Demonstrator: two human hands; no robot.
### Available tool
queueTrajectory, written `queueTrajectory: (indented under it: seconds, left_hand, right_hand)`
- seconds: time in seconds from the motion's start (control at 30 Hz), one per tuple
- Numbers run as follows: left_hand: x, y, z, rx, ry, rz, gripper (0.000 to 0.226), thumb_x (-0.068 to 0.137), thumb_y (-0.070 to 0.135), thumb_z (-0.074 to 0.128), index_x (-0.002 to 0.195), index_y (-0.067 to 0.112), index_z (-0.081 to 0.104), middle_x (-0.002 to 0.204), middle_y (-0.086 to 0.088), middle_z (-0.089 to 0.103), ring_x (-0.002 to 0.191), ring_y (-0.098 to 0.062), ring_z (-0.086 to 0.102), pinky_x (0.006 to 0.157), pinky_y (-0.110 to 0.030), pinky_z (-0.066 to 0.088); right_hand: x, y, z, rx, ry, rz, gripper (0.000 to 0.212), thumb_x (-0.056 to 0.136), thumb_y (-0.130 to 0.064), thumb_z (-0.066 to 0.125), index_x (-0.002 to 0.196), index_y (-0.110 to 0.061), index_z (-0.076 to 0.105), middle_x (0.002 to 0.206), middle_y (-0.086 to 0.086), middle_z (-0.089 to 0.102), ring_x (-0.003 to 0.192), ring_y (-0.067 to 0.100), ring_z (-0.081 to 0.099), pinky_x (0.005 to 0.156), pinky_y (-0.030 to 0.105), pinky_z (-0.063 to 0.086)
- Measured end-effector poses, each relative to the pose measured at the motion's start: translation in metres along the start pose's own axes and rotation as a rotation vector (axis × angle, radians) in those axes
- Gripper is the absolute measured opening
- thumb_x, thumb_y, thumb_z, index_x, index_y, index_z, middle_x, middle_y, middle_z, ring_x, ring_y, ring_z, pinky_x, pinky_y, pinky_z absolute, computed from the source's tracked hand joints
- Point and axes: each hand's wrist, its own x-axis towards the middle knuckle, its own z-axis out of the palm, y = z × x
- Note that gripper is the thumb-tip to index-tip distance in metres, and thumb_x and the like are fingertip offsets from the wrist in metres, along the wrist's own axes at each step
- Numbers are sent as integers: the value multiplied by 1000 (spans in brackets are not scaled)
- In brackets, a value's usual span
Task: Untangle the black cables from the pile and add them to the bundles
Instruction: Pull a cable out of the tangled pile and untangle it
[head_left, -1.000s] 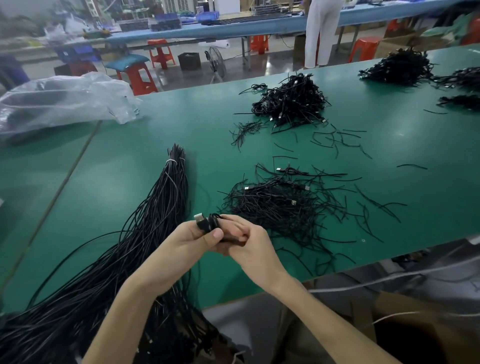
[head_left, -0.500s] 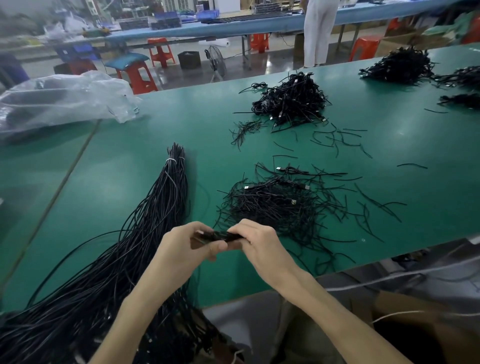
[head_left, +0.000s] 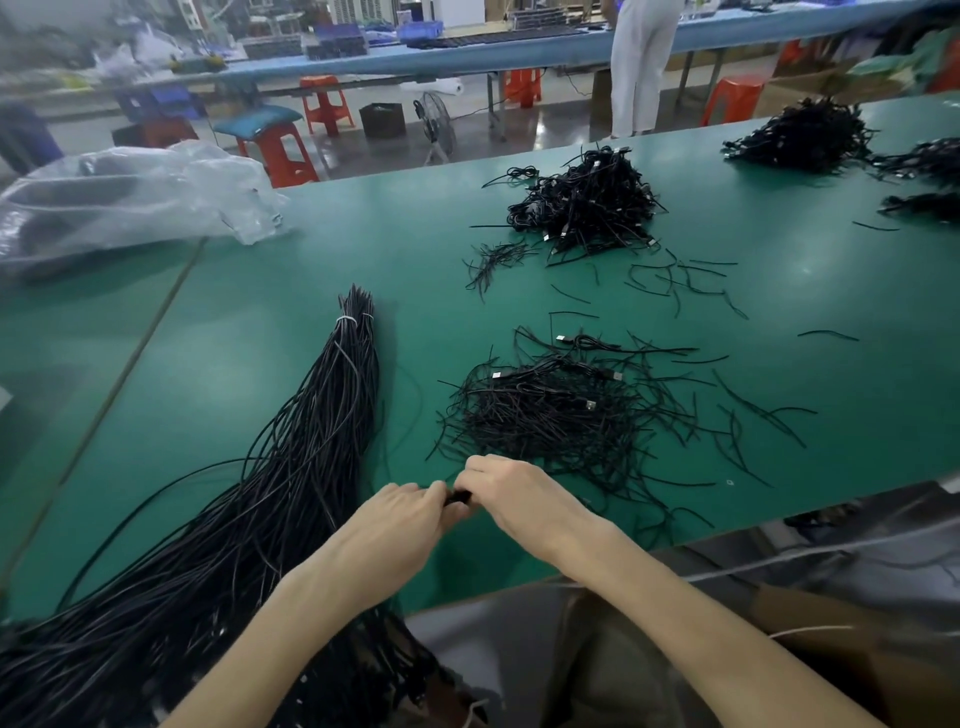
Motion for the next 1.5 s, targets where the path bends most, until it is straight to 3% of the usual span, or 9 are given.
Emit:
queueTrajectory:
  seconds: [0.13,0.4,0.5,0.6,0.77,0.93,1.13,1.3,1.5]
  left_hand:
    - [-1,-1,4,-322,-77,-97,49,105,58,15,104,20,45,81,-1,65,71,-25,61,72,-45,51]
    - [7,-9,19,-449,178,-197,32,111,40,22,86,23,34,68,-2,50,53,-26,44,55,-38,29]
    - [8,-23,19,-498,262,-341,37,111,34,20,97,11,45,81,-9,59,62,-24,50,59,-32,36]
    - [4,-36,19,-627,340,-409,41,111,35,24,85,9,42,64,-6,51,49,-20,40,48,-32,30]
    - [-1,-30,17,-730,385,-419,47,109,44,25,79,11,36,57,-2,38,51,-20,30,51,-39,28]
    - [-1,-23,22,-772,351,-412,51,108,48,23,82,8,39,59,-2,37,54,-20,30,53,-40,29]
    - [1,-25,27,-766,350,-421,56,105,53,21,84,6,42,61,-2,40,54,-20,31,53,-41,29]
    - [2,-24,29,-790,351,-407,53,108,50,23,81,8,40,60,-2,39,54,-20,32,55,-42,32]
    - [10,-16,29,-898,311,-439,45,110,43,29,78,13,36,64,-1,38,60,-21,33,60,-43,35]
  right_hand:
    - [-1,3,3,-4,51,-36,18,102,0,50,109,-7,65,104,5,60,98,19,52,81,40,50]
    - [15,10,4,-149,192,-30,26,97,-21,67,120,-9,66,114,5,68,109,22,61,95,38,50]
    - [23,28,-5,-289,328,187,51,94,-29,70,139,-10,55,133,6,63,125,23,57,114,40,37]
    - [26,52,-10,-306,388,463,63,92,-33,73,142,-7,46,136,10,54,127,28,48,114,43,32]
    - [25,71,6,-215,247,616,39,98,-44,63,124,-15,59,124,4,58,118,25,44,100,38,34]
    - [20,73,7,-205,324,553,5,100,-24,65,102,-24,70,108,-4,64,110,21,44,94,37,26]
    - [16,76,-4,-131,239,579,16,99,-33,66,106,-19,67,108,0,63,110,22,50,96,36,41]
    - [0,75,1,-143,288,523,32,95,5,63,118,-16,69,112,0,68,107,19,55,95,33,44]
    - [-5,66,-21,0,464,577,16,98,-7,66,107,-16,75,101,-3,74,100,16,61,96,33,45]
